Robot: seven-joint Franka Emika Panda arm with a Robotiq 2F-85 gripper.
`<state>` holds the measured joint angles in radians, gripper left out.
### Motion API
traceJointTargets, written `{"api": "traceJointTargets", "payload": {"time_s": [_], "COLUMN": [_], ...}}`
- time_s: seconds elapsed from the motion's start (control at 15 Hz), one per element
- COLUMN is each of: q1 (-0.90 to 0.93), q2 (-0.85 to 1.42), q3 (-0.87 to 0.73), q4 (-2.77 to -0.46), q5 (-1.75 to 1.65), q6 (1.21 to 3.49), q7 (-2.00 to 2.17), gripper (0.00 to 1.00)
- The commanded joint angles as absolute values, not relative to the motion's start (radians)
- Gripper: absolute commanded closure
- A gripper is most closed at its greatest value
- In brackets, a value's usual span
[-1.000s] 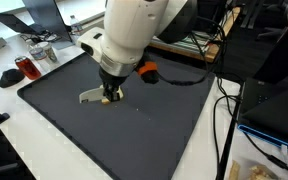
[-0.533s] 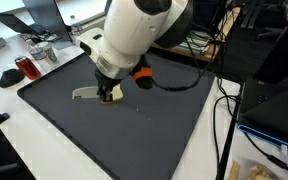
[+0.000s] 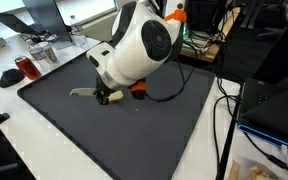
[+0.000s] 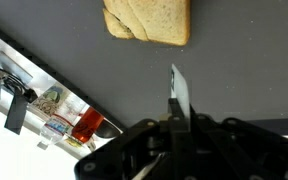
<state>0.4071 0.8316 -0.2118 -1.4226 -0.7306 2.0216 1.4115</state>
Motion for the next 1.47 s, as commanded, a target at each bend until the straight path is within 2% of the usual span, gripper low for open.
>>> {"api": "traceJointTargets", "payload": {"time_s": [0.0,0.67,1.0,1.13,1.4], "q1": [0.386,0.241,0.1,0.005,-0.213], "q2": [0.723,0.44,0.345,0.316,0.285], "q3": [-0.19,-0.112,-0.07,-0.003,0.207], "q4": [-1.584,-1.965,-2.106,-2.167,-2.225], "q5": [-0.813,-0.876,-0.766,-0.674,-0.42], "q6": [2.094,2.479,2.716,2.789,2.788], "q7": [1.453,1.347,1.064,0.904,0.588], "gripper": [0.99,0.99,0.99,0.99,0.99]}}
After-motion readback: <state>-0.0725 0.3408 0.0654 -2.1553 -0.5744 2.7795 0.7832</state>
